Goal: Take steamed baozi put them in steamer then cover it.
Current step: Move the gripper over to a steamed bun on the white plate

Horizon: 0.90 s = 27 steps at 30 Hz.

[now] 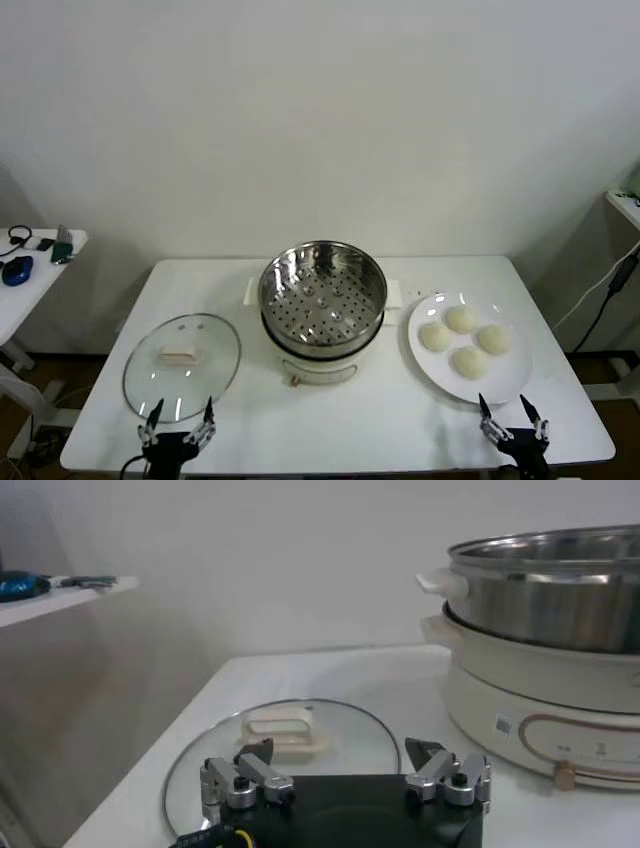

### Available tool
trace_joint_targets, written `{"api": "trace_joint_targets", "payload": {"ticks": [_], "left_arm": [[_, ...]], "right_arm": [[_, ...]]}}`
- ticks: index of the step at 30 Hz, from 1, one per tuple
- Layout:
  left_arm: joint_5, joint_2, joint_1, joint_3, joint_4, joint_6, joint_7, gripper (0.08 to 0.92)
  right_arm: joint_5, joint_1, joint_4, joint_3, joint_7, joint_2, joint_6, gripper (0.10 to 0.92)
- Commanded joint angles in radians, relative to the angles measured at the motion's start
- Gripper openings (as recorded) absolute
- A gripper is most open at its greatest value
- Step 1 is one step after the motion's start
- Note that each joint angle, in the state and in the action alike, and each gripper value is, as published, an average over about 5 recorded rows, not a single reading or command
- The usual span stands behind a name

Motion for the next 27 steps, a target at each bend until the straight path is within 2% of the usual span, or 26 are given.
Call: {"api": "trace_joint_targets", "payload": {"ticks": [1, 4, 8, 11, 14, 19, 23, 27], "left_arm": [[-0.002, 0.003, -0.006, 0.005, -0.005, 0.004, -0.001, 0.823], [-0.002, 0.003, -0.01, 0.011, -0.007, 0.003, -0.001, 0.823], [-0.002, 0.004, -0.011, 0.019, -0.012, 0.001, -0.001, 0.823], [-0.002, 0.005, -0.012, 0.021, -0.014, -0.002, -0.001, 0.823], [-0.003, 0.006, -0.014, 0.022, -0.009, -0.005, -0.001, 0.823], [-0.002, 0.007, -0.013, 0.025, -0.005, -0.008, -0.001, 0.823], [0.002, 0.008, -0.006, 0.03, -0.005, -0.013, 0.0, 0.823], [0.011, 0.006, -0.005, 0.038, 0.0, -0.019, 0.002, 0.823]], "right_arm": [[0.02, 0.352, -0.014, -0.012, 0.007, -0.177, -0.253, 0.823], [0.017, 0.536, -0.122, -0.094, -0.071, -0.299, -0.311, 0.823], [-0.035, 0.799, -0.26, -0.322, -0.286, -0.533, -0.384, 0.823], [-0.112, 0.956, -0.333, -0.52, -0.481, -0.686, -0.368, 0.823], [-0.207, 1.136, -0.406, -0.746, -0.678, -0.772, -0.286, 0.823], [-0.358, 1.57, -0.563, -1.209, -0.988, -0.771, -0.097, 0.823], [-0.356, 1.914, -0.622, -1.622, -1.198, -0.739, -0.025, 0.823], [-0.342, 2.19, -0.673, -1.974, -1.302, -0.652, 0.009, 0.823]]}}
